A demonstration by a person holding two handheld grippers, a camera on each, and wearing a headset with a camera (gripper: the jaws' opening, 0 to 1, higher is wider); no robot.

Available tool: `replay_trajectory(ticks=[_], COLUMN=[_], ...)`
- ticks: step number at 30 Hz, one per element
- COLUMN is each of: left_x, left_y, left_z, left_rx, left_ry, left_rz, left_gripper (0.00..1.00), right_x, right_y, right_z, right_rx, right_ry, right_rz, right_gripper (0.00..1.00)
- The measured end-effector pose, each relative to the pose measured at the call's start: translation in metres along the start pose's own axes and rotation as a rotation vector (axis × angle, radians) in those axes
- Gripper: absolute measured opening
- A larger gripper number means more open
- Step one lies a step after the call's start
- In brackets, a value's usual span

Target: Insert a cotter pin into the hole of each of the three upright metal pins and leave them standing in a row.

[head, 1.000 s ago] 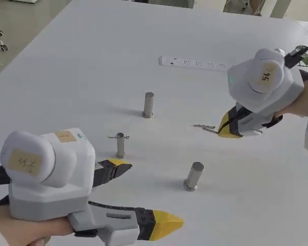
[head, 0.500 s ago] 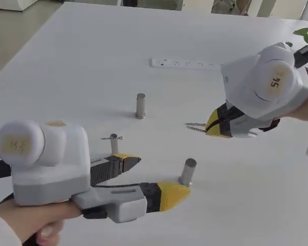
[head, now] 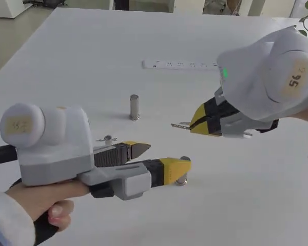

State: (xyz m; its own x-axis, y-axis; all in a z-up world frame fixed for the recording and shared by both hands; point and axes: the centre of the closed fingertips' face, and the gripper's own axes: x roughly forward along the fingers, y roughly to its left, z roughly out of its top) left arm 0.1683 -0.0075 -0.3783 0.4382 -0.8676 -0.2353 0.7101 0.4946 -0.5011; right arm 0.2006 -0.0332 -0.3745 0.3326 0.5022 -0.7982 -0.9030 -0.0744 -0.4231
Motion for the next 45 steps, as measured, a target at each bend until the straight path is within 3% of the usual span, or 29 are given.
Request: replay_trajectory(ticks=[11, 18, 22, 30, 33, 45], left_x=[0.012, 0.014, 0.016, 0.019, 0.02, 0.017], left_y=[-0.004, -0.004, 0.001, -0.001, -0.001, 0.0], left_z=[0.017, 0.022, 0.022, 0.02, 0.021, 0.018], left_rx=[-0.064, -0.097, -0.112, -0.145, -0.153, -0.181], left_ry=[-0.028, -0.048, -0.056, -0.047, -0.052, -0.033], left_rz=[-0.037, -0.045, -0.024, -0.04, -0.042, -0.051], left_gripper=[0.41, 0.25, 0.1, 0.06, 0.0, 0.0], right_x=[-0.002, -0.002, -0.001, -0.001, -0.001, -0.001], right_y=[0.009, 0.011, 0.014, 0.015, 0.015, 0.018], right_z=[0.008, 0.012, 0.014, 0.015, 0.017, 0.02], right_rx=[-0.061, -0.074, -0.075, -0.076, -0.082, -0.085], right_ry=[-0.004, -0.009, -0.015, -0.014, -0.014, -0.012], right_rz=[-0.009, -0.01, -0.007, -0.016, -0.021, -0.022], right_gripper=[0.0, 0.0, 0.0, 0.0, 0.0, 0.0])
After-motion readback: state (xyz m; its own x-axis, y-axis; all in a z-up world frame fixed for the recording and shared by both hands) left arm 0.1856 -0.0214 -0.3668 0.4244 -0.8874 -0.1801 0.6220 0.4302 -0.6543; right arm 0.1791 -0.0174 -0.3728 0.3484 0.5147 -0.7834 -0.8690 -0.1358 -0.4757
